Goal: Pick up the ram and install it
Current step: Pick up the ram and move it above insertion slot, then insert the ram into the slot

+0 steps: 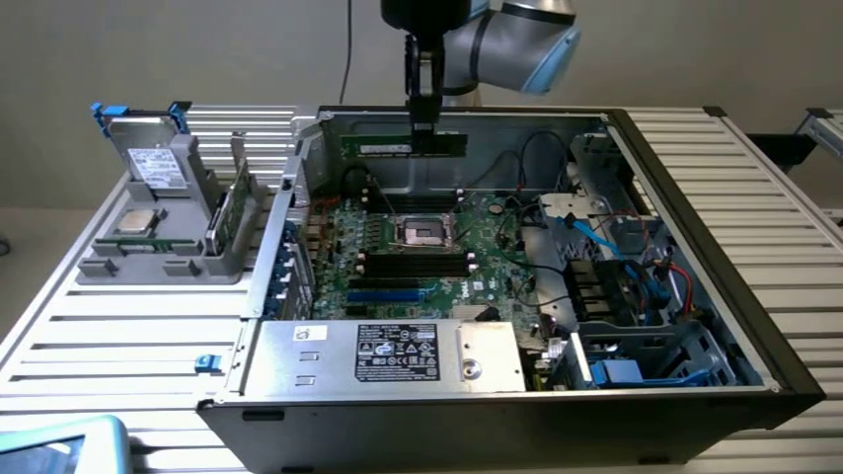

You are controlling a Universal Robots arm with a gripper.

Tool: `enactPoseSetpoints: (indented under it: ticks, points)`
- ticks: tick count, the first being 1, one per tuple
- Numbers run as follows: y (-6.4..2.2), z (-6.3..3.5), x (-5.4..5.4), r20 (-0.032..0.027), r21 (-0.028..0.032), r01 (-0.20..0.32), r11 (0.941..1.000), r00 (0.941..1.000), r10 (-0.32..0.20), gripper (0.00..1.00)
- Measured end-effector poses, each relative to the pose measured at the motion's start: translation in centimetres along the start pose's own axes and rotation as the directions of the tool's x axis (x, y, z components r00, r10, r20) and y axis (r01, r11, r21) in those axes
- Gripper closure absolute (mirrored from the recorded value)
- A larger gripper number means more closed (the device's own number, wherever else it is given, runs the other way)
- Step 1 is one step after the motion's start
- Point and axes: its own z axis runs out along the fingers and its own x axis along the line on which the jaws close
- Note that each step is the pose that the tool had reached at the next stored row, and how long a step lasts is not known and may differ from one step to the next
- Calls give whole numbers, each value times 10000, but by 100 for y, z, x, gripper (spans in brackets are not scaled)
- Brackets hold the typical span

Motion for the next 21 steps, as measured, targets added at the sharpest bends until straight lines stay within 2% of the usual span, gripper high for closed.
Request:
enactPoseSetpoints:
  ticks: [5, 18, 21]
  points:
    - [-14, 73, -8, 52, -3, -1, 10000, 10000, 1, 87]
    - [-20, 78, -8, 54, -5, -2, 10000, 10000, 2, 87]
    - [-46, 84, -10, -8, -7, -1, 10000, 10000, 1, 87]
